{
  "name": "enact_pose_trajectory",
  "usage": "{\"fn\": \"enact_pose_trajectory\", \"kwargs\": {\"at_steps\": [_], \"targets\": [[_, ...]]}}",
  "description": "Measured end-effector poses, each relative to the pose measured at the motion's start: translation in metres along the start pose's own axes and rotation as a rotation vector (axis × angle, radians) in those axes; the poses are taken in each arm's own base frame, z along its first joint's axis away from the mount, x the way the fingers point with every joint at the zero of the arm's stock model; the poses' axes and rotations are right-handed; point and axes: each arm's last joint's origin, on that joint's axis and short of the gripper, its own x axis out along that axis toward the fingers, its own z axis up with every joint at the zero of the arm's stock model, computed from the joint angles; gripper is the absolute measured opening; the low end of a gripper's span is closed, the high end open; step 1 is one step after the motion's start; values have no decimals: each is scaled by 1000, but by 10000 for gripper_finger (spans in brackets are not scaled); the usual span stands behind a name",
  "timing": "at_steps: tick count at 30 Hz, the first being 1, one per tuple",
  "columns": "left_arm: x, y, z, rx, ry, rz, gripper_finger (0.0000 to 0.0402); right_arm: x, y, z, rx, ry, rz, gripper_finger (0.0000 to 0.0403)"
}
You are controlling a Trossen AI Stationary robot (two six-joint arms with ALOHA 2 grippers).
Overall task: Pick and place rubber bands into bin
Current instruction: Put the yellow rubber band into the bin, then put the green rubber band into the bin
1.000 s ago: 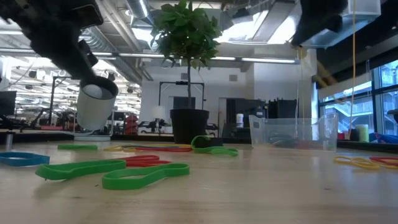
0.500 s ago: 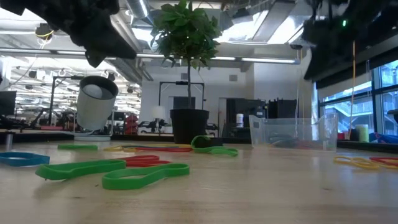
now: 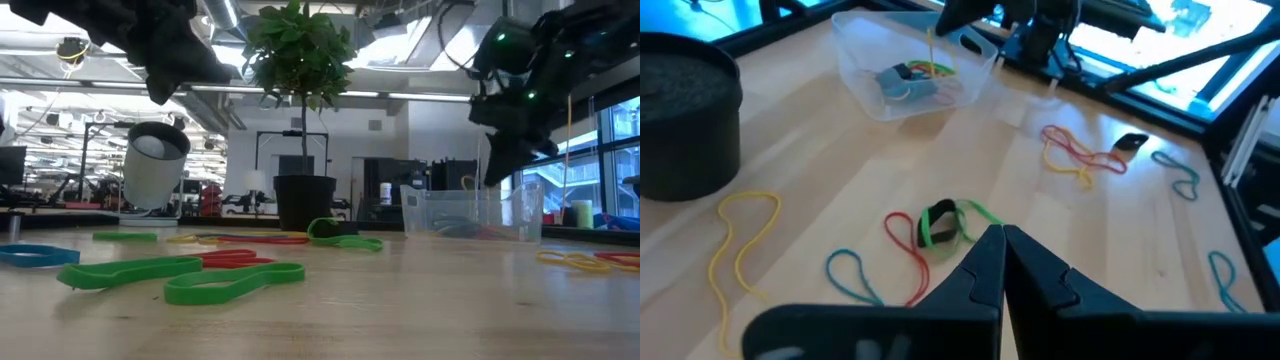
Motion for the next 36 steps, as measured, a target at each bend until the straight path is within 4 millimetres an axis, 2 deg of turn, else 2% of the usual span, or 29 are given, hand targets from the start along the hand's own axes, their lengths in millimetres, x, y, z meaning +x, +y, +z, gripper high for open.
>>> {"fn": "enact_pose_trajectory", "kwargs": {"at_steps": [4,10,13,18,36], "targets": [[0,0,1,-18,-6,-3,1,12,0,14,38,125,-35,0],[0,0,1,-30,-14,11,1,34,8,42,-23,288,-102,0],[0,0,1,-30,-18,16,1,48,12,47,-41,376,-136,0],[0,0,1,-29,-18,17,1,66,14,42,-71,459,-165,6],[0,1,0,2,-12,19,1,65,14,44,-40,436,-165,92]]}}
